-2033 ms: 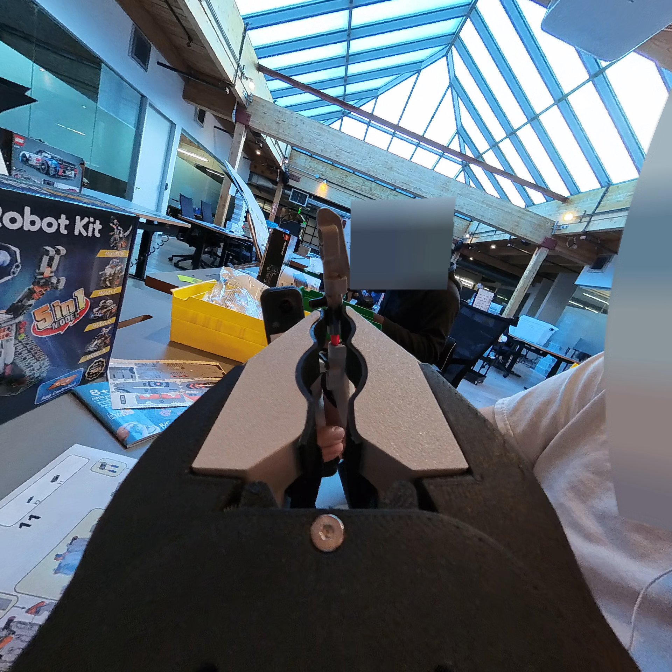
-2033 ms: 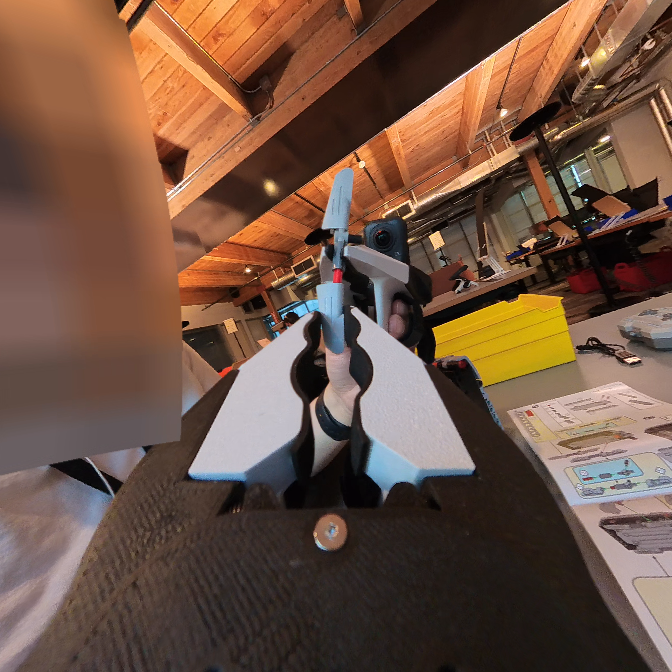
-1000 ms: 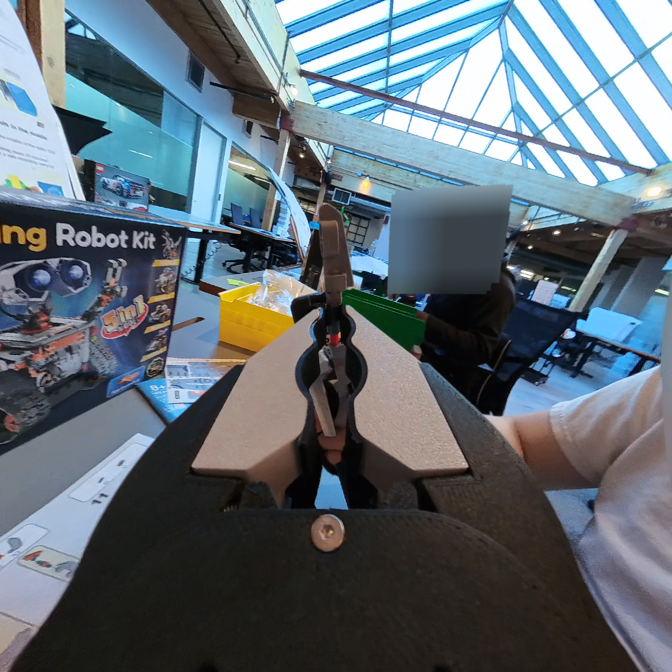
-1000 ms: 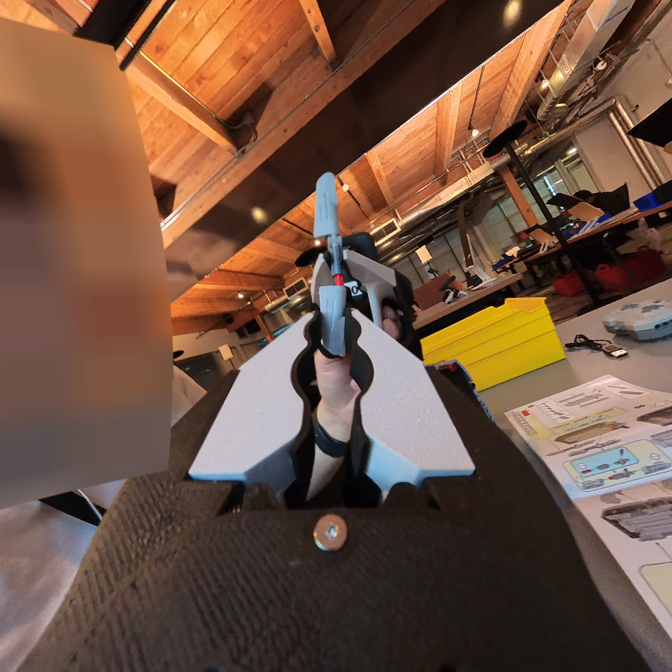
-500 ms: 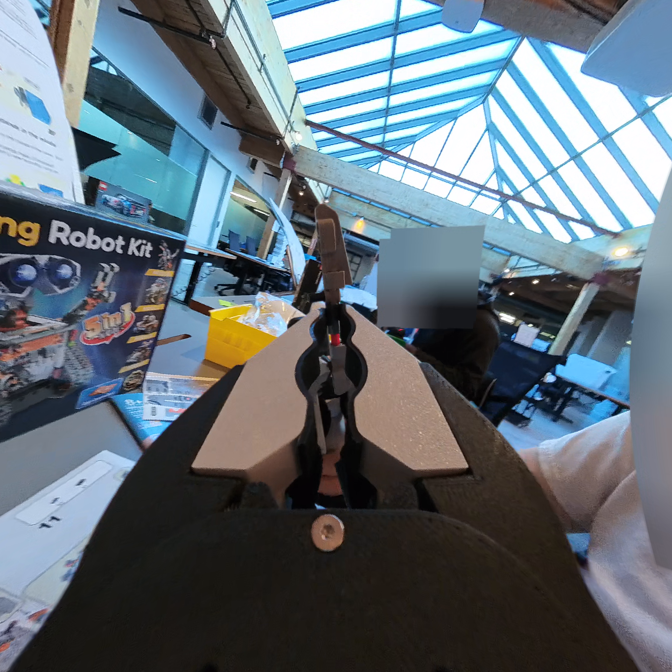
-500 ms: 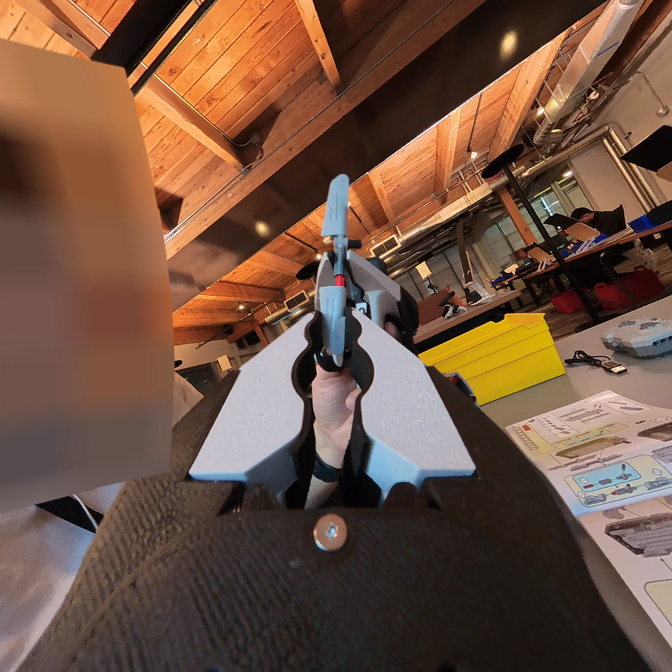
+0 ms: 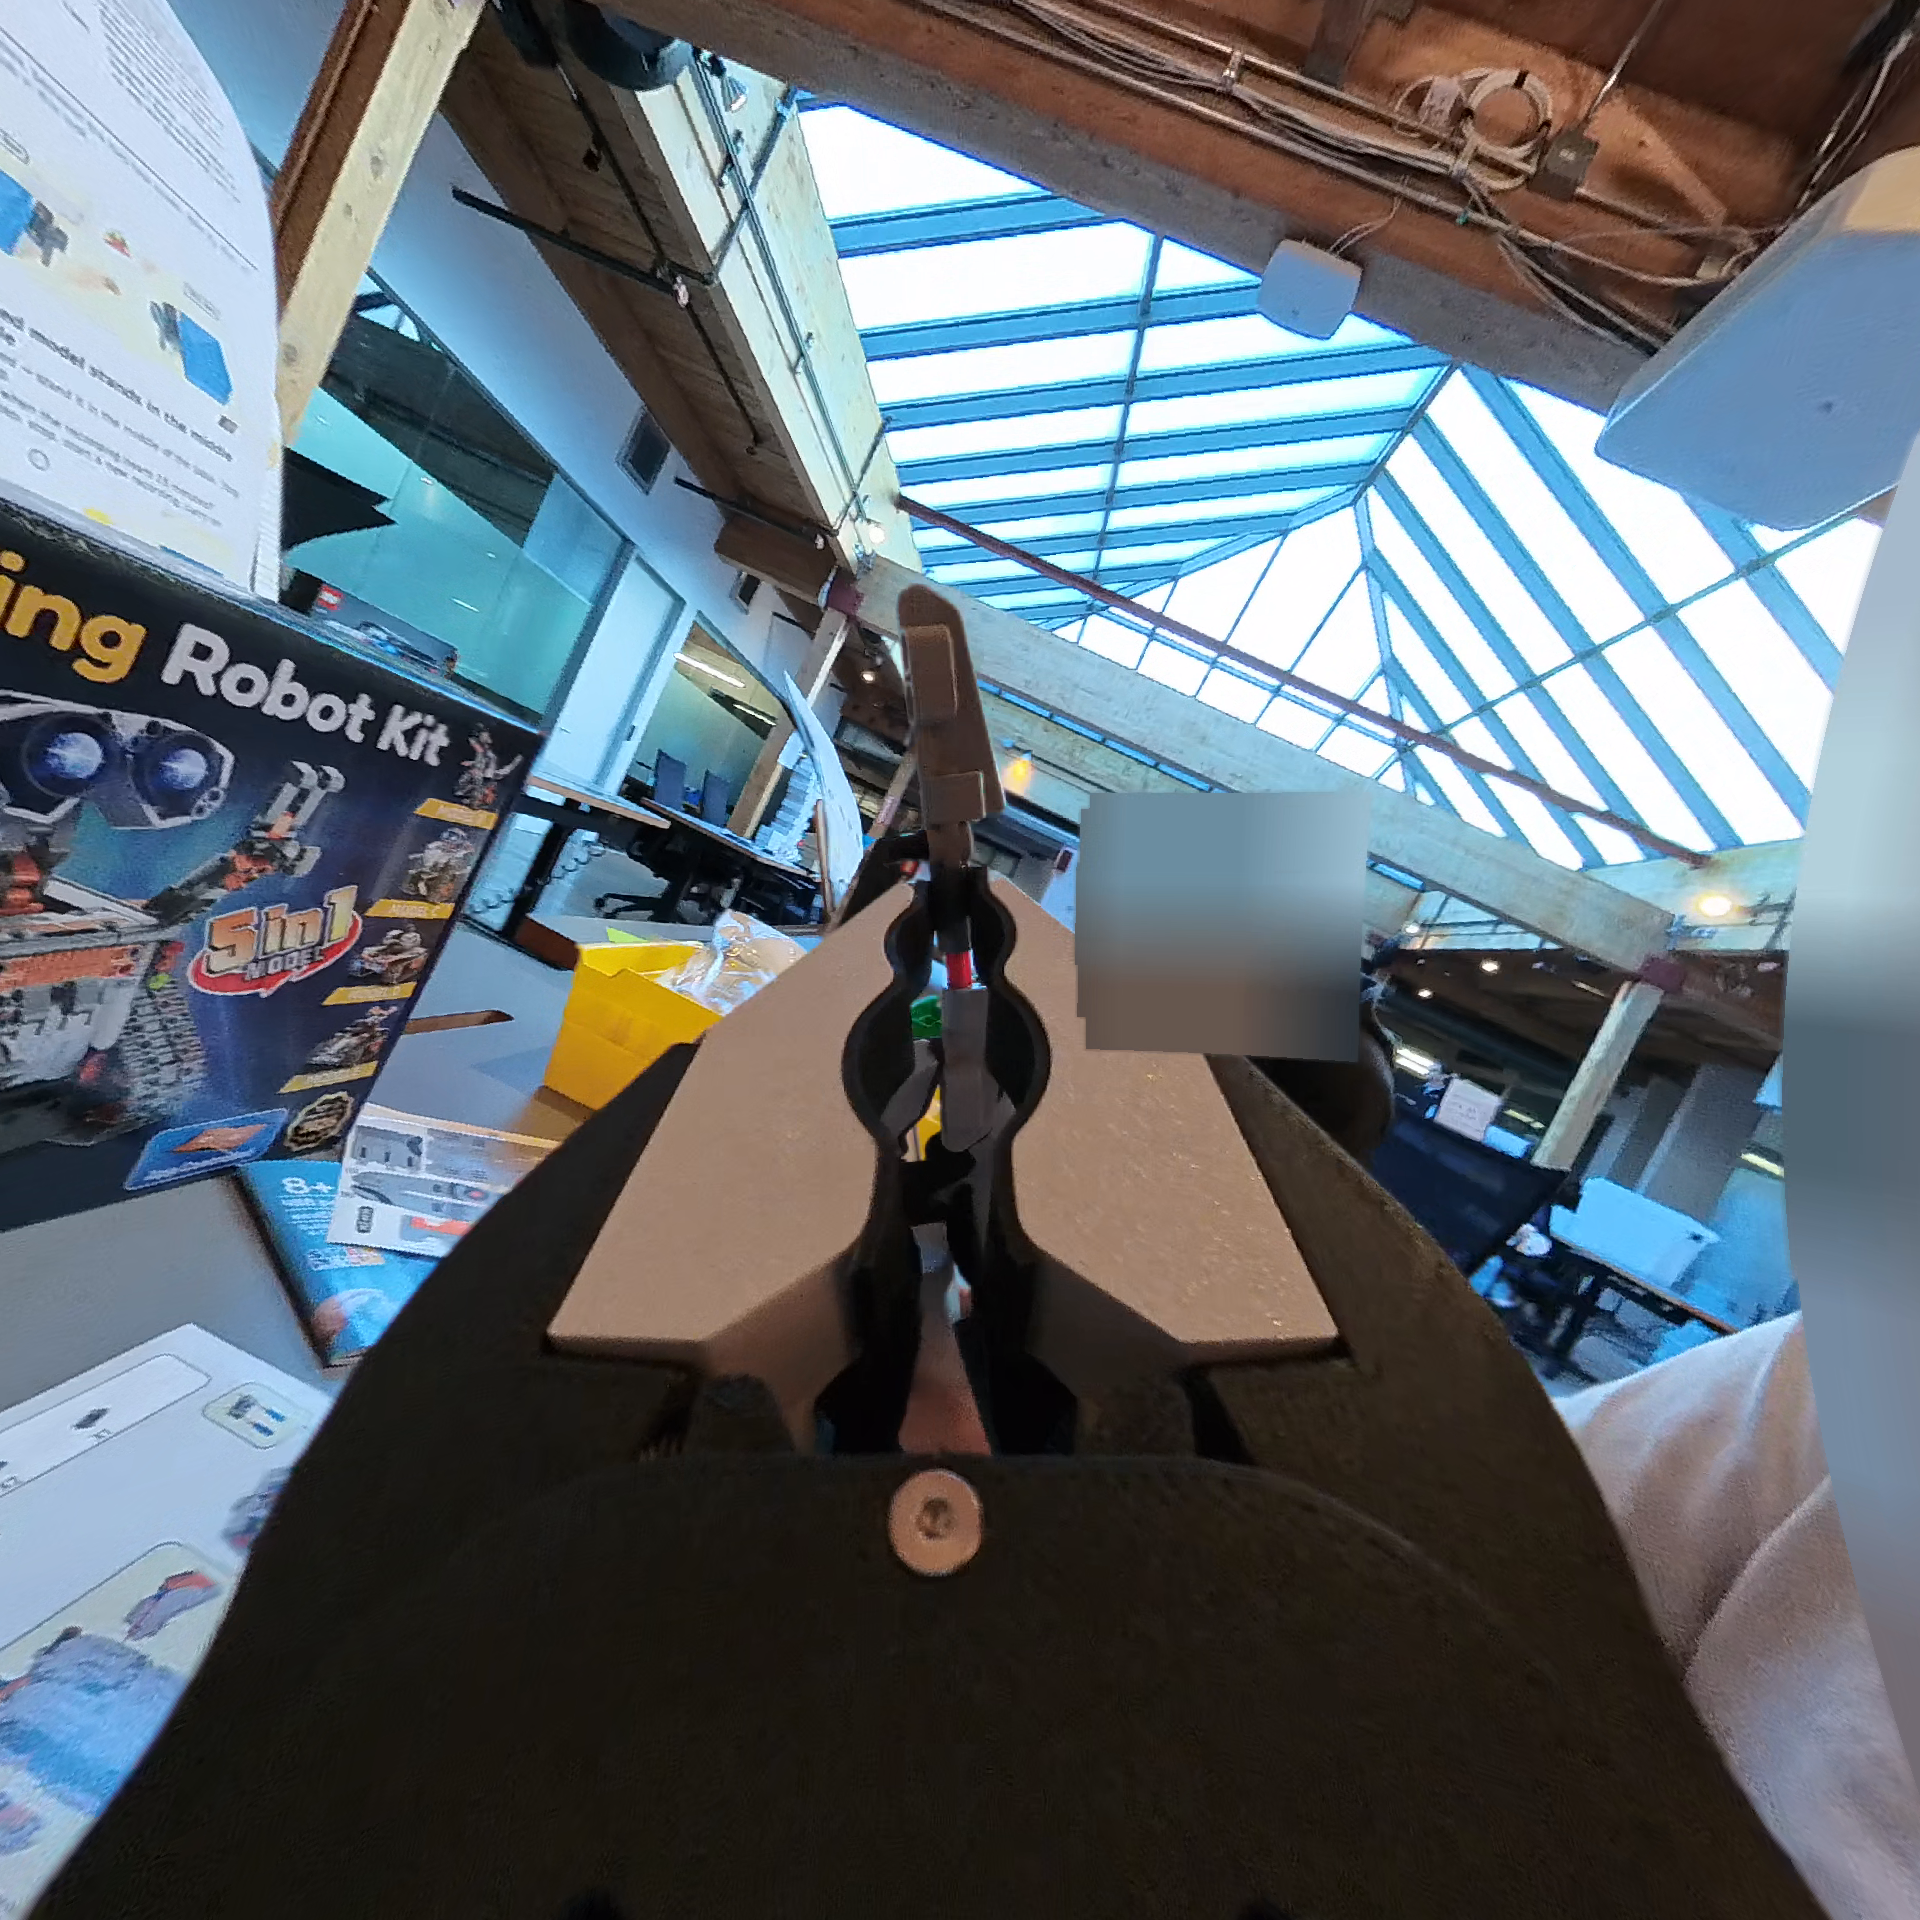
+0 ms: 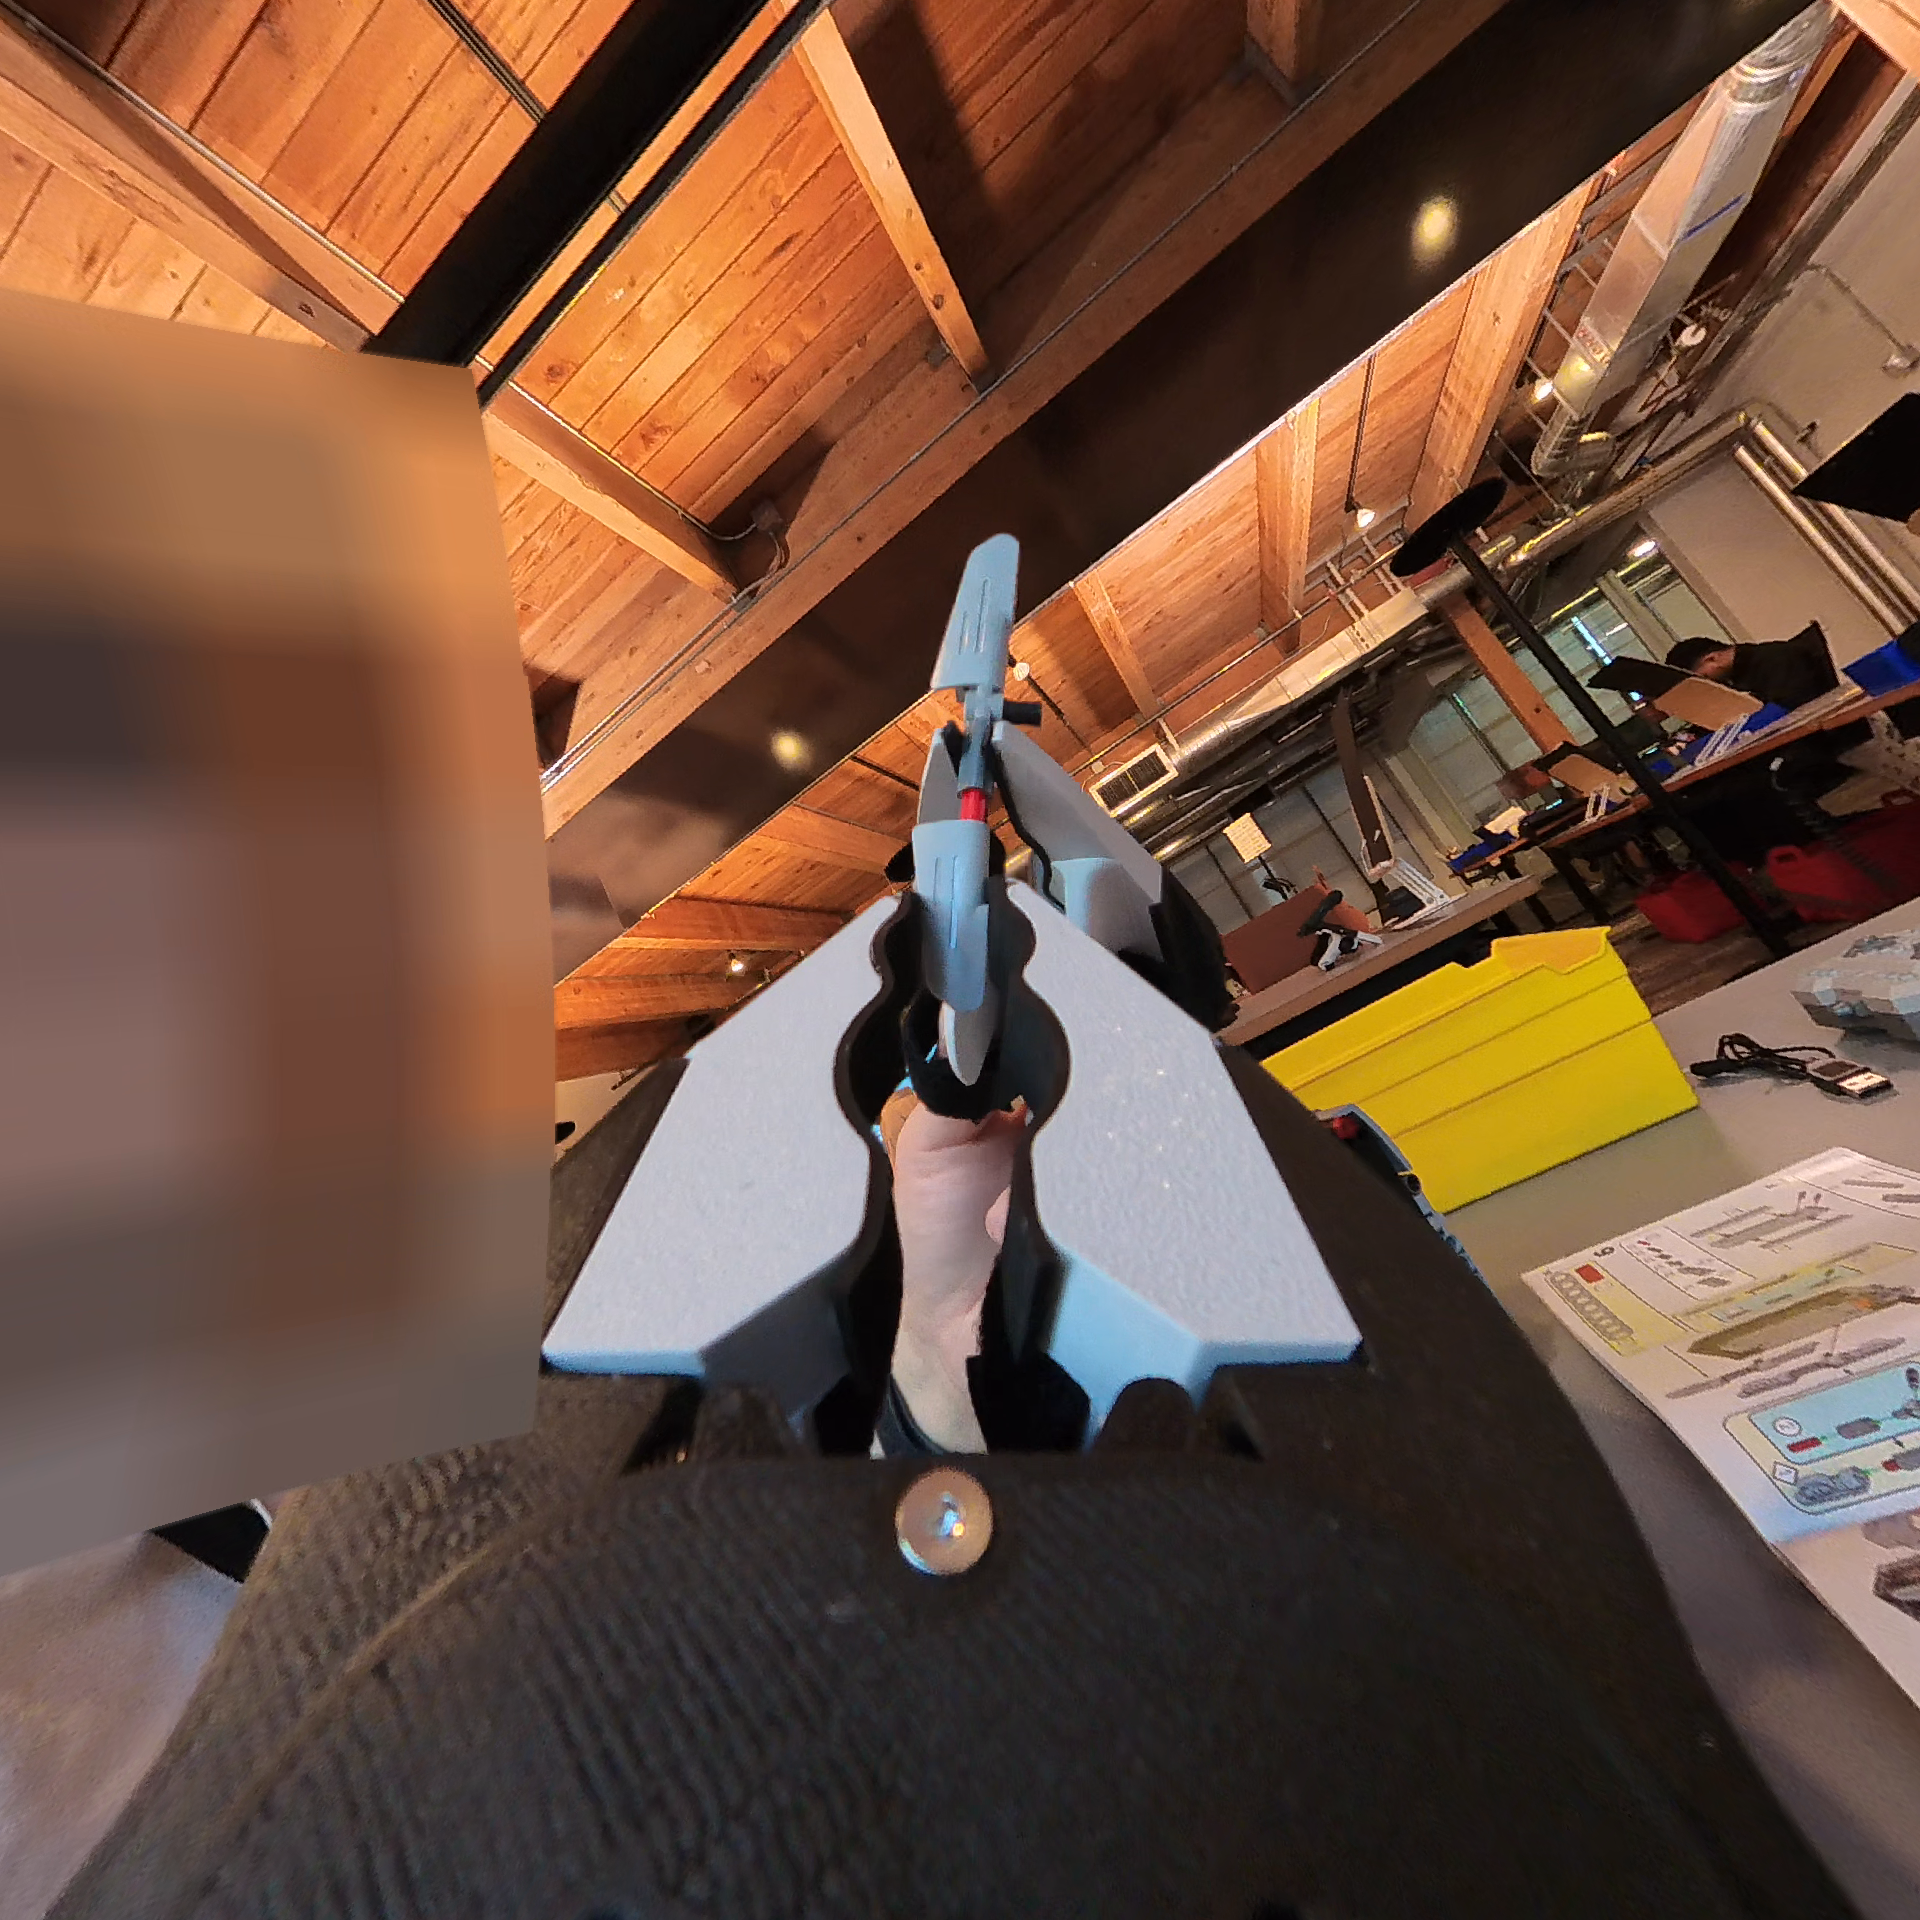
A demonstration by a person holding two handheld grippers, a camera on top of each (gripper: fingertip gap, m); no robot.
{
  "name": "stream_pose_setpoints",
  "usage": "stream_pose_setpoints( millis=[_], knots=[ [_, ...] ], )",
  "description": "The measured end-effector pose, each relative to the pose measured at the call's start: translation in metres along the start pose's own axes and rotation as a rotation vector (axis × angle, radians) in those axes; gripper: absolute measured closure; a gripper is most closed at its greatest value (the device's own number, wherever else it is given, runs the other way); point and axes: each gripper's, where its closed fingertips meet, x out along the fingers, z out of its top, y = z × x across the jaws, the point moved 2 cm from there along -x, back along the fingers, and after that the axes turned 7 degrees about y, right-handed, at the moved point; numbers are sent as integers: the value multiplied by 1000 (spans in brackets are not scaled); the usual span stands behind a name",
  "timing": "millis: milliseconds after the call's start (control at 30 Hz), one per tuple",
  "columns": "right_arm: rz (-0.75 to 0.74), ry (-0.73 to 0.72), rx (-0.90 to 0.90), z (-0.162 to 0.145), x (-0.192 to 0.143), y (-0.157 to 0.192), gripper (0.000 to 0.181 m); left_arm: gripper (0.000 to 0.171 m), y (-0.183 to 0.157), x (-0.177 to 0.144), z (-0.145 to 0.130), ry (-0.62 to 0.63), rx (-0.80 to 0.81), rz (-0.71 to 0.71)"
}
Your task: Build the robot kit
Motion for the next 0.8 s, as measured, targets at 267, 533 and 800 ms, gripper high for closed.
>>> stream_pose_setpoints(
  millis=[267, 533, 800],
  knots=[
    [-14, -33, 29, 1, -1, -4, 171, 166, 3, -1, -1, 16, 102, 72],
    [26, -97, 83, 3, -1, -3, 170, 166, 1, -2, 1, -52, 57, 66],
    [39, -127, 114, 1, 0, -4, 170, 167, 3, -2, 0, -86, 20, 67]
  ],
)
